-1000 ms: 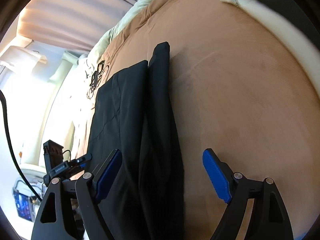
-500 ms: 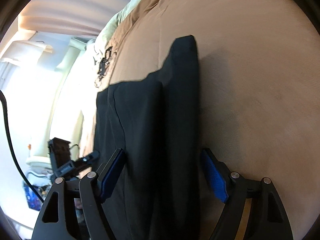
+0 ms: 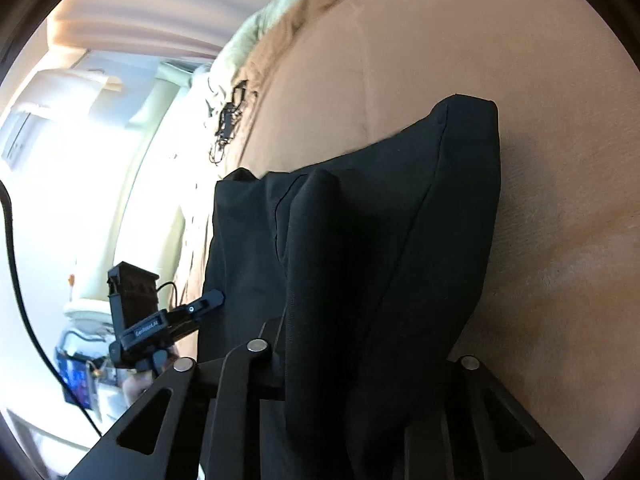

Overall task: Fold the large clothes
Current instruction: 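Grasp the folded jacket with the left tool while the right tool grasps and lifts it, then lift the folded black jacket with both tools and carry it toward the bed's headboard end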

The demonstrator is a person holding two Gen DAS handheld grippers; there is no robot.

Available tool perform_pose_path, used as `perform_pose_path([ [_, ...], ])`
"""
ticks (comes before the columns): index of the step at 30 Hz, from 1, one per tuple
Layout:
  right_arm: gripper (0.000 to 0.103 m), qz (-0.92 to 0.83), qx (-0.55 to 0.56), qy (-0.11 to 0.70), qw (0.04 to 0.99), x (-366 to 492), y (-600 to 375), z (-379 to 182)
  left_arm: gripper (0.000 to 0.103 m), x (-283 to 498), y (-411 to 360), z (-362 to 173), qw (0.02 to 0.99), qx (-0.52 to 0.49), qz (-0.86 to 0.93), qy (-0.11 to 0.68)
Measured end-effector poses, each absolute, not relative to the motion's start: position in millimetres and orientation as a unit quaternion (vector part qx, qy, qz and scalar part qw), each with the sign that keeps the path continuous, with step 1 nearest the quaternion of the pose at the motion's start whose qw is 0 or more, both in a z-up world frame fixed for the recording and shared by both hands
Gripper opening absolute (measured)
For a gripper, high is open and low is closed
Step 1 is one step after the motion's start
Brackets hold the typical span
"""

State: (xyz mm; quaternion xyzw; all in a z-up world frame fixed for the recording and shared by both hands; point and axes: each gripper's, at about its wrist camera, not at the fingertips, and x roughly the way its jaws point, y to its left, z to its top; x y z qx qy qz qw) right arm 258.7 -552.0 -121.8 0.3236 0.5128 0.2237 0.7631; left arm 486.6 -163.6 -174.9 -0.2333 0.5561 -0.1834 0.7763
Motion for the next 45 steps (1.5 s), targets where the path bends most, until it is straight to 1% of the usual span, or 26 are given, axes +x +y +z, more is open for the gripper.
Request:
perform_pose_path([
  [2,0.020,0.223,0.303,0.504,0.777,251.8,-547.4,-105.3,0.026,481.9,-164.4,-164.2,0.782,-0.229,-0.187,0.549],
  [4,0.020,0.222,0.285,0.494,0.791,242.9,-539.8,-86.9,0.023,473.5,-163.9,-149.6,0.790,-0.225,-0.194,0.537],
  [12,0.019,0.224,0.261,0.445,0.827,196.8,-527.3,-24.6,0.019,427.8,-150.4,-97.9,0.818,-0.227,-0.212,0.485],
  [24,0.019,0.249,0.225,0.371,0.866,111.5,-496.9,71.7,0.018,335.0,-116.0,-15.2,0.860,-0.225,-0.222,0.400],
  [31,0.019,0.269,0.210,0.347,0.874,67.1,-466.8,112.7,0.018,282.9,-87.2,20.5,0.875,-0.226,-0.211,0.371],
  [35,0.019,0.283,0.190,0.340,0.877,45.4,-438.9,133.0,0.018,257.4,-69.6,39.5,0.882,-0.232,-0.204,0.355],
  [45,0.019,0.326,0.162,0.327,0.872,15.1,-373.7,155.5,0.018,187.5,-5.5,78.2,0.901,-0.248,-0.176,0.310],
])
